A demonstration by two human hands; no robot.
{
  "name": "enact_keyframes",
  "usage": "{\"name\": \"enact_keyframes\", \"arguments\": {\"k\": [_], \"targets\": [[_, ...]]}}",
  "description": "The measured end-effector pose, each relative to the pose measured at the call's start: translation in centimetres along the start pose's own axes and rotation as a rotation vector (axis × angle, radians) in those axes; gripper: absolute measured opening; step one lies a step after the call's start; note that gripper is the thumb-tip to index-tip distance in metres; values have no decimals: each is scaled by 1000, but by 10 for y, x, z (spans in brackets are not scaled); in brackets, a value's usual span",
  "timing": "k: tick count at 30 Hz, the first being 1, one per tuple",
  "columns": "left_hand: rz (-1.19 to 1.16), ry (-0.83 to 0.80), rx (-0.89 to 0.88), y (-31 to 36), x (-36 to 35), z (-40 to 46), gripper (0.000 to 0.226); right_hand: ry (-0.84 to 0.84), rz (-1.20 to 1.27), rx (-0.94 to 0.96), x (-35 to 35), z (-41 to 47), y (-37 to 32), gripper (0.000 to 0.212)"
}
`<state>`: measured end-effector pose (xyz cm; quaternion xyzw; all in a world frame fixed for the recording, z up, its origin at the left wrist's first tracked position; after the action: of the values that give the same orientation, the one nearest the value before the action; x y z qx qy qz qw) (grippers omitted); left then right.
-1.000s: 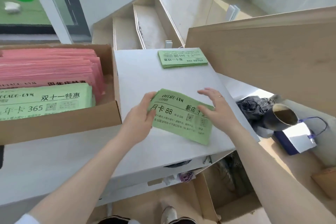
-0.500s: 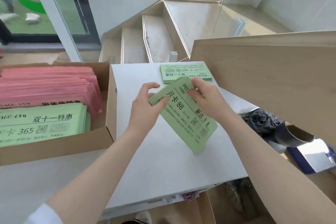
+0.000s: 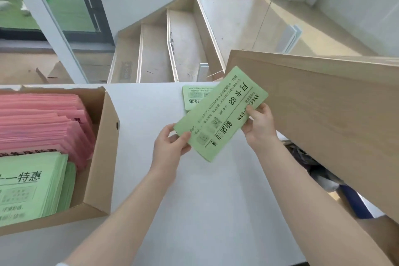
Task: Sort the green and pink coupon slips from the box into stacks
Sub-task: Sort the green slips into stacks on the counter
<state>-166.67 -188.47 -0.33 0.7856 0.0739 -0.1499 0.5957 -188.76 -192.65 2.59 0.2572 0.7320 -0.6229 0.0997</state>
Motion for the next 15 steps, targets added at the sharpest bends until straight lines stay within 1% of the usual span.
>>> {"name": "enact_keyframes", "arguments": {"k": [1,3,5,7,8,11,13,15], "targets": [[-53,70,-47,6,1,8,18,-41,54,0,0,7,-3,24],[-109,186,-133,21,3,25,23,-127,81,-8,1,22,-10,31],[-53,259,-204,36,2,46,28,-182,50,-29,5,39,-17,42],[57,299,-232,48,0,69,25,-196,-35,-73,11,58,-18,51],[112,308,-236,52,-2,81,22,-179,-108,-92,15,67,-16,50],[233,327,-212,60,-5,117,17,-44,-404,-64,26,90,-15,32],[319,323,-185,61,-4,139,17,18,-573,-3,28,102,-17,31],[436,308,-156,61,-1,158,22,55,-718,39,29,113,-19,33]]}}
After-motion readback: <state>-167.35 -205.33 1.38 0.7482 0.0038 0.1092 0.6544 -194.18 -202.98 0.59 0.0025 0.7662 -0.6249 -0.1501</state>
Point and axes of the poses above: each hand's wrist, its own z-axis towards the middle knuckle, its own x-axis out of the back of the hand, y = z × x, the point moved 7 cm from there along z, towards the middle knuckle, and after that the axes turned 13 degrees about -y, right-handed, at the moved point
